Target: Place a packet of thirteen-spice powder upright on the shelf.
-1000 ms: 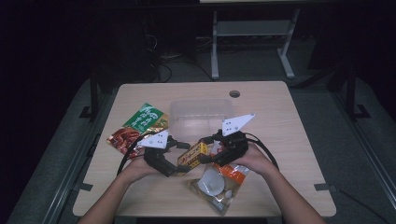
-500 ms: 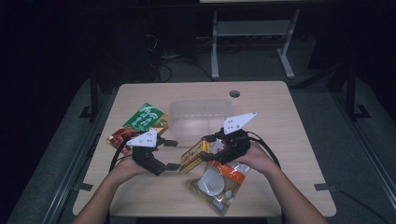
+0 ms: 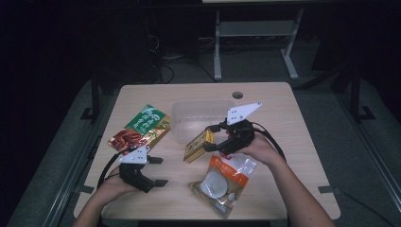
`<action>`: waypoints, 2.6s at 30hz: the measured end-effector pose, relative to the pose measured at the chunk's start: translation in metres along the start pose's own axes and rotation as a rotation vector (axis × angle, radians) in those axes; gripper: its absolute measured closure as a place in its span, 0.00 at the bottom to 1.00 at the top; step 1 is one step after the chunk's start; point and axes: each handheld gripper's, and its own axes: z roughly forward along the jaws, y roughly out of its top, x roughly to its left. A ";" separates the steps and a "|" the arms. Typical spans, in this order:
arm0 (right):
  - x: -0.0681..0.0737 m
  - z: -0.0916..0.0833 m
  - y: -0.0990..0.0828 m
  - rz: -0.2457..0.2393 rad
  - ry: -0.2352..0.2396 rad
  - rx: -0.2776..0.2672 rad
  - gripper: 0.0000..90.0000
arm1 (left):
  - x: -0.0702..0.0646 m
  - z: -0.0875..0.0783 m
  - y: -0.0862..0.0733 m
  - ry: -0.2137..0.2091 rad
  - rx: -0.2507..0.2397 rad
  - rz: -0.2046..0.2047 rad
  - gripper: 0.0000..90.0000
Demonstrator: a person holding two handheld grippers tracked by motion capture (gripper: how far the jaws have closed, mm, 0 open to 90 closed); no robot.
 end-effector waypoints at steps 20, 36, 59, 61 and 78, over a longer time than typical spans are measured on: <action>-0.060 0.012 0.055 -0.028 -0.070 0.075 0.35 | -0.003 0.010 -0.006 -0.042 0.040 0.003 0.18; -0.092 0.052 0.072 -0.067 -0.094 0.162 0.35 | 0.000 0.007 -0.010 -0.045 0.024 -0.018 0.18; -0.117 0.091 0.054 -0.074 -0.101 0.205 0.35 | -0.008 -0.001 -0.022 -0.034 0.037 -0.056 0.18; -0.117 0.092 0.055 -0.069 -0.102 0.202 0.35 | -0.008 -0.001 -0.022 -0.036 0.038 -0.057 0.18; -0.117 0.115 0.061 -0.131 -0.099 0.250 0.35 | -0.010 0.001 -0.020 -0.054 0.038 -0.055 0.18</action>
